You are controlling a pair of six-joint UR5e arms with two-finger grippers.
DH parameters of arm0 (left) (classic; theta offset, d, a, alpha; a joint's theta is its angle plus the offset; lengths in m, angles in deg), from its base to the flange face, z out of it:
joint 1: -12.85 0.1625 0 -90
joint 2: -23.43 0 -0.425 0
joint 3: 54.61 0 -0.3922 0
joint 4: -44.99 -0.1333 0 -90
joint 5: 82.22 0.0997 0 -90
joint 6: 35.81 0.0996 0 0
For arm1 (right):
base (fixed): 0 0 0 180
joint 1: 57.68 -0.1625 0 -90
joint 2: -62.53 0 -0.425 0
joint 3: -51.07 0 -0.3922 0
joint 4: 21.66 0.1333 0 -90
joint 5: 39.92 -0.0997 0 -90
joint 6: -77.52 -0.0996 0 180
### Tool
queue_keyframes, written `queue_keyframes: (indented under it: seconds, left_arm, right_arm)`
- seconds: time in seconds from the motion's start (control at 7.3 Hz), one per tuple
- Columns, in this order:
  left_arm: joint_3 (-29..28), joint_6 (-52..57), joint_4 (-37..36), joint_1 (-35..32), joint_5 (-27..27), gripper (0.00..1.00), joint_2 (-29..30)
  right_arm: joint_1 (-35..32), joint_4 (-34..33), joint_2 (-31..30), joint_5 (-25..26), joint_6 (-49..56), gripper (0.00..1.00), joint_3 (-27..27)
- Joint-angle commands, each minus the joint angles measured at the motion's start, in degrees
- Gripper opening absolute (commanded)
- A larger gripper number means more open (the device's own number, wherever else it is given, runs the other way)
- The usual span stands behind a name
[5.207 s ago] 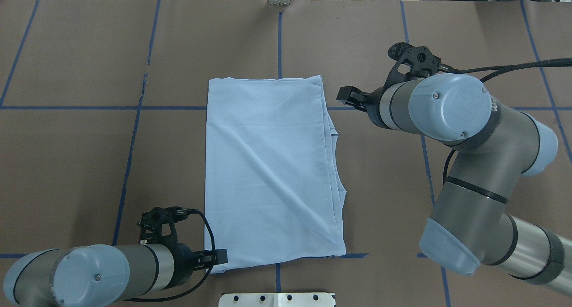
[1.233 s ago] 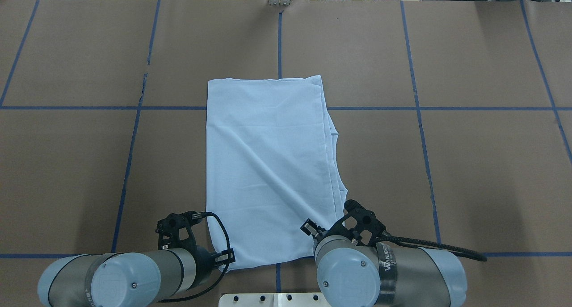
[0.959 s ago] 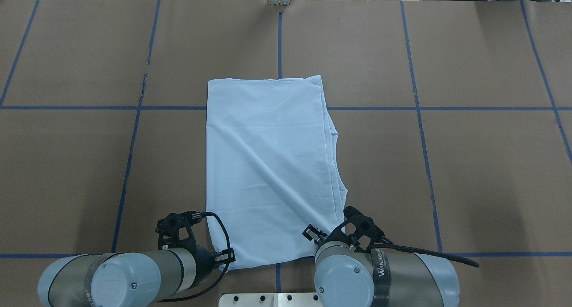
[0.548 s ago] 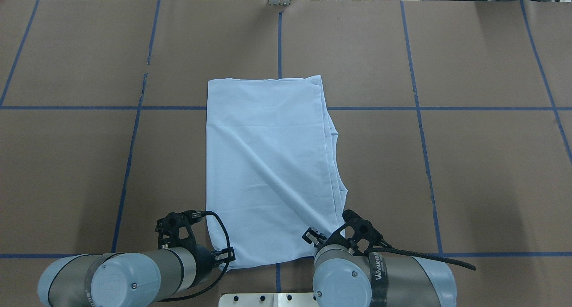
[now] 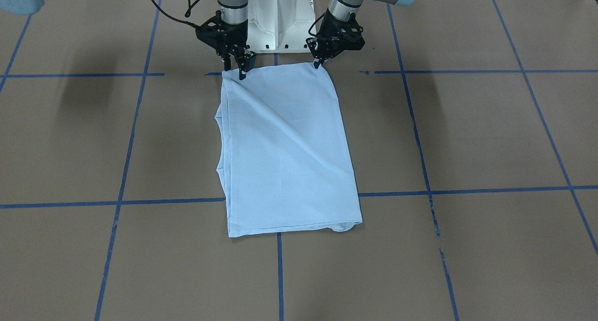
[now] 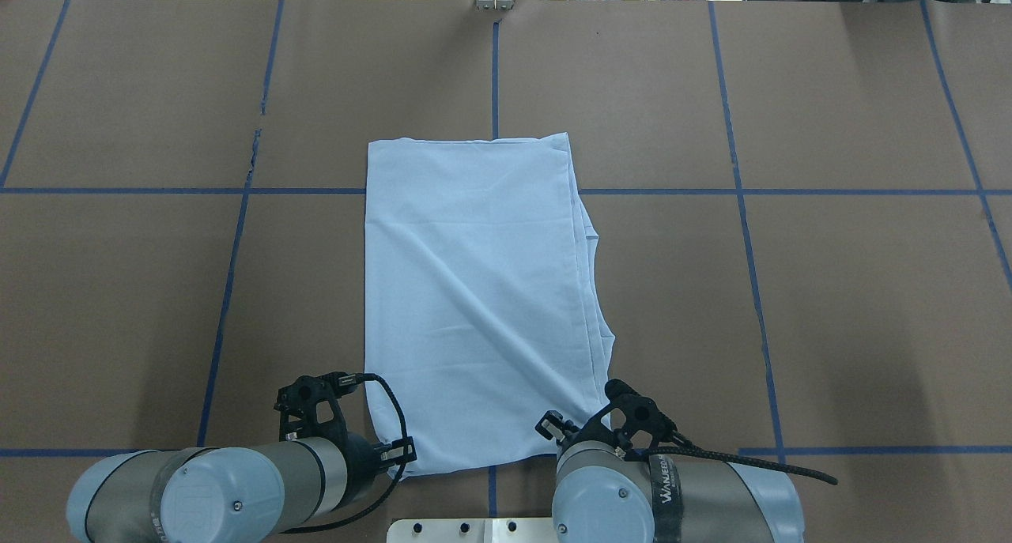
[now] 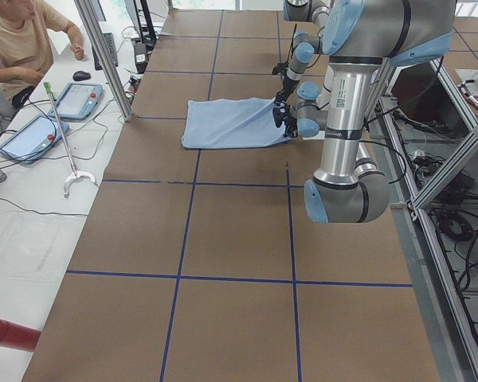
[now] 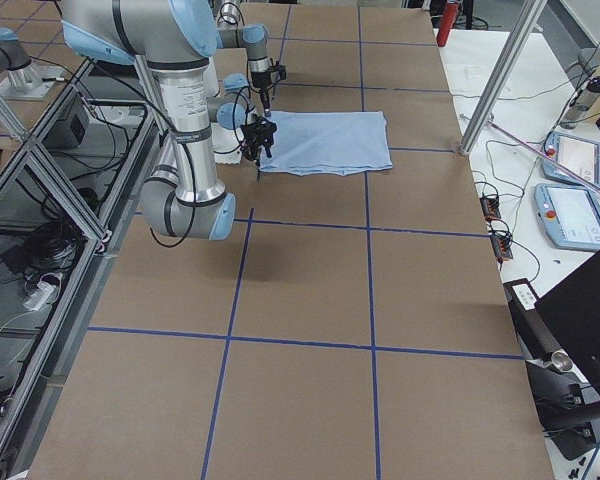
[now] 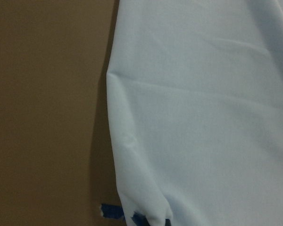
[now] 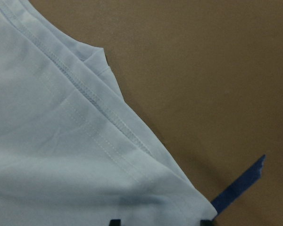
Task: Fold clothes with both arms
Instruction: 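Grasp the near edge of the shirt with both grippers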
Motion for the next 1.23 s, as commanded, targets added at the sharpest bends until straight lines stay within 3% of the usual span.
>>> queue_keyframes:
  seconds: [0.0,0.14,0.27,0.55,1.1]
  left_arm:
    - [0.0,0.0,0.0,0.1,0.0,0.00,-0.1]
    - [0.1,0.0,0.0,0.1,0.1,0.00,-0.1]
    - [0.1,0.0,0.0,0.1,0.1,0.00,-0.1]
    - [0.1,-0.1,0.0,0.1,0.1,0.00,0.0]
    - [0.4,0.0,0.0,0.1,0.0,0.00,0.5]
  right_arm:
    - [0.4,0.1,0.0,0.0,-1.5,0.62,-0.4]
    - [0.5,0.1,0.1,0.0,-2.3,0.55,-0.5]
    - [0.4,0.1,0.1,0.1,-2.4,0.31,-0.5]
    - [0.4,0.1,0.1,1.0,-4.6,0.00,-0.6]
    - [-0.9,0.0,0.3,1.6,-6.0,0.00,1.2]
